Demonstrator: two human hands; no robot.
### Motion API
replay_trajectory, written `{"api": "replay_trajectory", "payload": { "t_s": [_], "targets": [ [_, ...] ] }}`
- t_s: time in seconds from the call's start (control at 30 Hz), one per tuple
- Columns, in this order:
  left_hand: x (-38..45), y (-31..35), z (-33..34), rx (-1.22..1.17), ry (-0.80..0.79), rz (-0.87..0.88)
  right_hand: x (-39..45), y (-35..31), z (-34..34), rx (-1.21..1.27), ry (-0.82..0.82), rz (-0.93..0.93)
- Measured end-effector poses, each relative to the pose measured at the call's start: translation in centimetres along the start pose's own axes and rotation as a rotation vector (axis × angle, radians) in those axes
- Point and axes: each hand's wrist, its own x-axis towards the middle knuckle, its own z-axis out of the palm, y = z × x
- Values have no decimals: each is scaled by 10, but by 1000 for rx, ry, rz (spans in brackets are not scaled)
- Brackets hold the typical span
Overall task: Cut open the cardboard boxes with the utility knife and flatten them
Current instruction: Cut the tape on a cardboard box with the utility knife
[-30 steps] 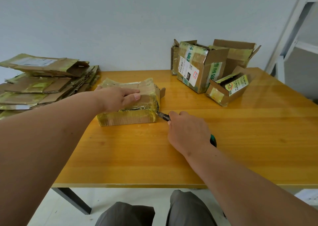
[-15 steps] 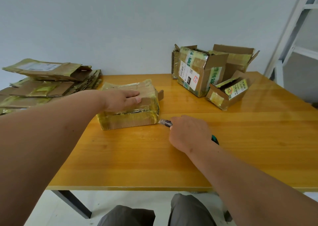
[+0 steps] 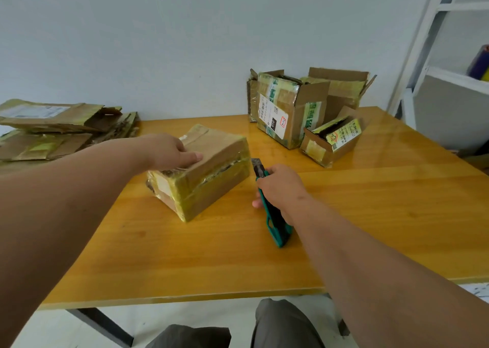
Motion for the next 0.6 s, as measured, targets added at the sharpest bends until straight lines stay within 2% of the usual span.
{"api": "replay_trajectory", "payload": {
  "t_s": [0.07, 0.2, 0.43, 0.6],
  "targets": [
    [1, -1, 5, 80, 0, -13, 1, 3, -3, 97, 8, 6],
    [-3, -2, 15, -31, -78, 66, -2, 4, -5, 189, 7, -26],
    [-11, 7, 14, -22, -116, 109, -10, -1, 0, 400, -53, -14],
    [-16, 11, 10, -10, -137, 103, -10, 3, 3, 429, -9, -57]
  ]
}}
